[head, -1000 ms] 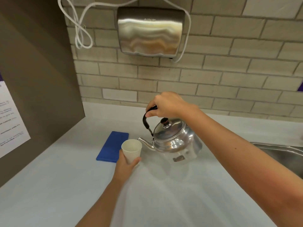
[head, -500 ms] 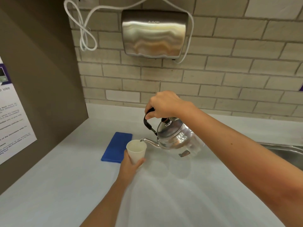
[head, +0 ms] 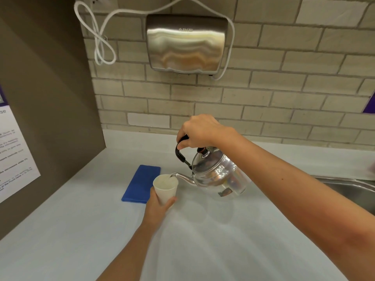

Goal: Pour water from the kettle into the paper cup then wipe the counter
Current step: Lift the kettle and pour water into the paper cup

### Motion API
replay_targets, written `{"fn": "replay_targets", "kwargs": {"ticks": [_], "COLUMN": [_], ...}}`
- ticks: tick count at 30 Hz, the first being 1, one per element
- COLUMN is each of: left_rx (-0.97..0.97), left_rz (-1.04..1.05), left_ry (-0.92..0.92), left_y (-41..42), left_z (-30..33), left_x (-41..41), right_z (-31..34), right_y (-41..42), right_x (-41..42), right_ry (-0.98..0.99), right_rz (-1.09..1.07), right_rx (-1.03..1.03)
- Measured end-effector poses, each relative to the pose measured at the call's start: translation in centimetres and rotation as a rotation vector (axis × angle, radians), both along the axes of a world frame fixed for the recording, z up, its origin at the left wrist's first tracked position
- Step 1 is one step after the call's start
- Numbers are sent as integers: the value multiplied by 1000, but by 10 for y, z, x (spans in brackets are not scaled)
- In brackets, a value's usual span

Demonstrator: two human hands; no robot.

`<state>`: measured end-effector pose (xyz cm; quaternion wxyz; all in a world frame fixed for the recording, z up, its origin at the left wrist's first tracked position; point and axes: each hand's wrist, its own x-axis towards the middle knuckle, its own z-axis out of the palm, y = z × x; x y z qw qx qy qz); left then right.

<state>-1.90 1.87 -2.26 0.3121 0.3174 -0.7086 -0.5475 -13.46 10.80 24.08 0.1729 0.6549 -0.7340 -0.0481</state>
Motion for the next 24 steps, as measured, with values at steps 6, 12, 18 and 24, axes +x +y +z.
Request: {"fn": "replay_targets", "kwargs": {"ticks": [6,12,18,24], "left_rx": [4,-23,-26,-22], "left_rz": [4,23,25,20], "left_ry": [3,-18,-36,-37], "left_y": [1,1,2,3], "left_z": [0,0,2,2], "left_x": [0,0,0,0], "right_z": [0,-2,-3,-2], "right_y": [-1,-3,-3,-4], "right_x": [0,2,1,-1], "right_ry": [24,22,22,21], "right_rz": [6,10,8,-6], "right_rx": [-2,1,13,24]}}
